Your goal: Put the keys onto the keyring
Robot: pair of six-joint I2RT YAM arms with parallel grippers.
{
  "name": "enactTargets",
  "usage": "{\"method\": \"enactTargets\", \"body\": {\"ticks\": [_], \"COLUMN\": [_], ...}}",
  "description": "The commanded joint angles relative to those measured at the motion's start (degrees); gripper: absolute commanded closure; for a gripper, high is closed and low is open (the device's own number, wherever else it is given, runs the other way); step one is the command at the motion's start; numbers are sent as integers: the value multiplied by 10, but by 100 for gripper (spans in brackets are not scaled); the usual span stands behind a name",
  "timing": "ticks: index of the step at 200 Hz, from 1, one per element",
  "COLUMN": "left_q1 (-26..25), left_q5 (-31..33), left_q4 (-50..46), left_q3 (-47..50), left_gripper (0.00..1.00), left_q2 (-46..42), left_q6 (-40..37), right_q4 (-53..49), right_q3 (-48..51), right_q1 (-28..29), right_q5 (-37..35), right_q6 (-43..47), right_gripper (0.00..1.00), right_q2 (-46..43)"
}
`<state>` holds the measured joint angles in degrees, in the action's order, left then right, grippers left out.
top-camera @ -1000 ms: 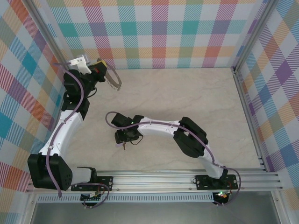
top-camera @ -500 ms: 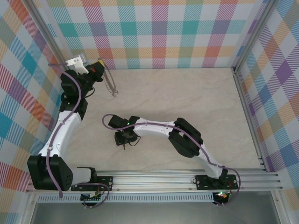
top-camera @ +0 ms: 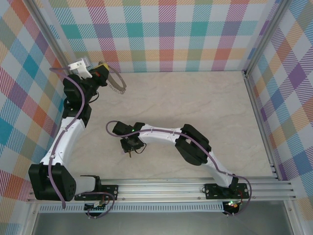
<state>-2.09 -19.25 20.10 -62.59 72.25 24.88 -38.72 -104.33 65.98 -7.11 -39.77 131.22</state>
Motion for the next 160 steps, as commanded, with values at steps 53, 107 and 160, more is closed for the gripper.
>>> {"method": "enactTargets", "body": {"ticks": [53,107,160], "left_q1": [9,9,8], "left_q5": [-17,-23,-28], "left_q4": [44,48,47], "left_q3": [3,5,7], "left_gripper": [100,100,100], "left_q2": [-20,-18,-22], "left_q6": [9,16,18], "right_q4": [4,11,33], "right_q3": [18,36,94], "right_q1": [5,4,-12], "right_q5": [-11,-24,-42], "right_q6": [13,15,15], "right_gripper": [82,86,86], "right_q2": [-8,-24,-68]}}
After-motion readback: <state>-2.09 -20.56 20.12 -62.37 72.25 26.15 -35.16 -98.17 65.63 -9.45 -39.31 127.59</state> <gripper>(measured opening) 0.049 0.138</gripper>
